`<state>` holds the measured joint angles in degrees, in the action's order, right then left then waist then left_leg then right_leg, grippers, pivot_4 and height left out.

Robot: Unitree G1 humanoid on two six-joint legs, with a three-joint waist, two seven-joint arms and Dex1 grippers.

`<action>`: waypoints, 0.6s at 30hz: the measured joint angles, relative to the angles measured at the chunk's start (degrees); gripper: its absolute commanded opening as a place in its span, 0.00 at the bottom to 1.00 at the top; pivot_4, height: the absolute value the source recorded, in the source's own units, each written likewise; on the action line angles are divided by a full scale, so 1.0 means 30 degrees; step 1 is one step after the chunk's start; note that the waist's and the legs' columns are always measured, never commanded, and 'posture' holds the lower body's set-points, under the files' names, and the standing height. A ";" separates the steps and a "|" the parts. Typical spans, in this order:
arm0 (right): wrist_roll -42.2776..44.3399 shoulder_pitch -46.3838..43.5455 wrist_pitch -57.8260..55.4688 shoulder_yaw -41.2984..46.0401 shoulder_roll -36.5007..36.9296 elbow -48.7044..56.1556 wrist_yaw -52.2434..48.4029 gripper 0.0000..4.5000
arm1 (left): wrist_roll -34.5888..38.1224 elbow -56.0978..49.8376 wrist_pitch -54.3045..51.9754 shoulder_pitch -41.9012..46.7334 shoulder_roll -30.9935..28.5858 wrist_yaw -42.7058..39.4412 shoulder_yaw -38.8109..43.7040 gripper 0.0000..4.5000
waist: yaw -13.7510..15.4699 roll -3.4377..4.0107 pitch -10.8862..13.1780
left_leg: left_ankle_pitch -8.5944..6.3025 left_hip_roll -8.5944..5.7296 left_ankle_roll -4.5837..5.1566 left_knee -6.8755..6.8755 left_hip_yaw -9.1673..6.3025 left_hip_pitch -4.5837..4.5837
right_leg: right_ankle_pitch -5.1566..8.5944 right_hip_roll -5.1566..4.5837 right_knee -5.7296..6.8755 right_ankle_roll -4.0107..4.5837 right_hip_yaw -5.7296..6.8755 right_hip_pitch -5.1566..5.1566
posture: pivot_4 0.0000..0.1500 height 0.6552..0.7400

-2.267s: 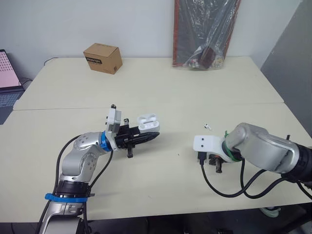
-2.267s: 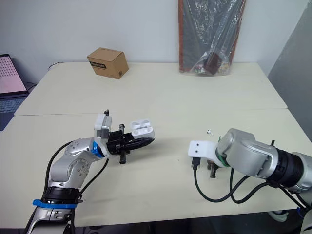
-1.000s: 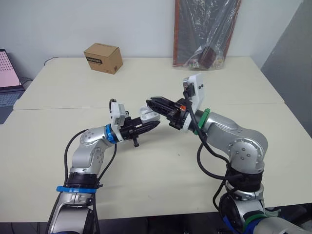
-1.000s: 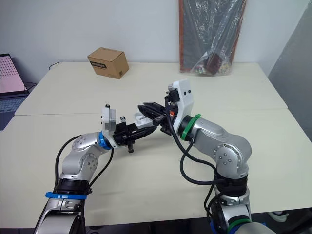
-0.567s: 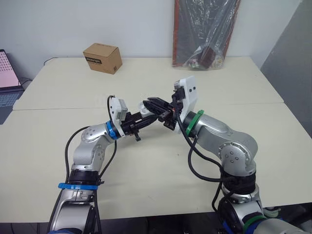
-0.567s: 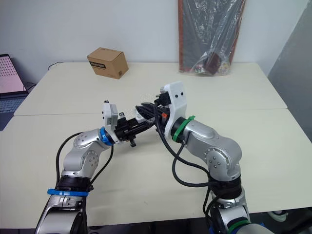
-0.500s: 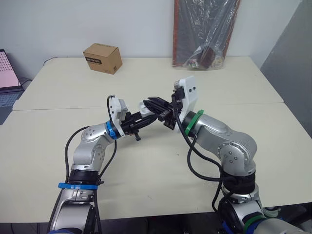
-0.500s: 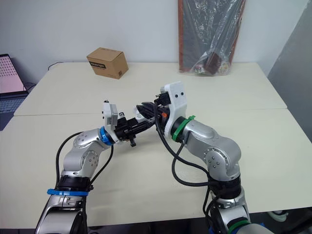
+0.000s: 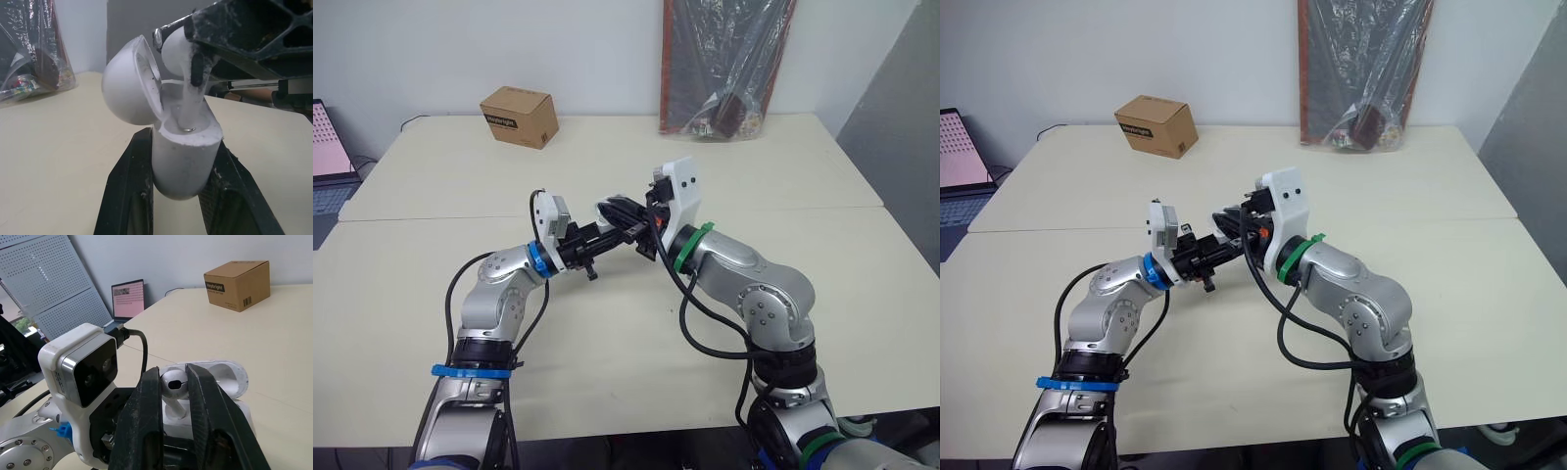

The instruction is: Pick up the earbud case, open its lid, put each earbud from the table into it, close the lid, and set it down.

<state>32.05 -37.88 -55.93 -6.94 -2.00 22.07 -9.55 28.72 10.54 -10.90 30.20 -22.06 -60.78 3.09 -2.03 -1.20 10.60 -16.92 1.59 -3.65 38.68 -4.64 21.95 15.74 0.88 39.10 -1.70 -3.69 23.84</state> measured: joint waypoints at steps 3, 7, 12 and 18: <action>-0.0237 -0.0090 0.0032 -0.0083 -0.0040 -0.0025 0.0148 0.08 | 0.0042 -0.0310 -0.0088 0.0088 0.0134 0.0170 -0.0008 0.17 | 0.0000 0.0000 0.0000 | 0.0000 0.0002 0.0000 -0.0004 0.0000 -0.0001 | 0.0000 0.0000 0.0001 0.0000 -0.0001 0.0003 | 1.00 1.00; -0.0888 -0.0212 0.0040 -0.0439 -0.0029 -0.0025 0.0536 0.08 | 0.0050 -0.0357 -0.0475 0.0145 0.0271 0.0604 -0.0003 0.17 | -0.0001 0.0000 0.0000 | 0.0000 0.0001 -0.0001 -0.0004 -0.0003 0.0002 | 0.0000 0.0001 0.0001 0.0000 0.0001 0.0004 | 1.00 1.00; -0.1501 -0.0333 0.0165 -0.0729 -0.0104 0.0015 0.0994 0.08 | 0.0051 -0.0355 -0.0538 0.0340 0.0554 0.1295 0.0040 0.17 | 0.0006 0.0000 0.0000 | 0.0000 0.0000 -0.0001 -0.0003 -0.0004 0.0006 | 0.0000 0.0000 -0.0001 0.0000 0.0000 0.0006 | 1.00 1.00; -0.1664 -0.0365 0.0167 -0.0697 -0.0249 0.0122 0.1209 0.08 | 0.0050 -0.0354 -0.0499 0.0487 0.0691 0.1564 0.0053 0.17 | 0.0005 0.0000 0.0000 | 0.0000 0.0001 0.0000 -0.0006 -0.0001 0.0005 | 0.0000 0.0000 0.0000 0.0000 -0.0001 0.0012 | 1.00 1.00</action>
<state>27.06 -38.97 -55.43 -9.03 -2.75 22.44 -5.93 28.87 9.48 -12.40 31.66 -19.99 -56.09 3.25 -2.02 -1.20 10.60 -16.92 1.59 -3.65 38.66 -4.64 21.96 15.74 0.88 39.10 -1.70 -3.69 23.88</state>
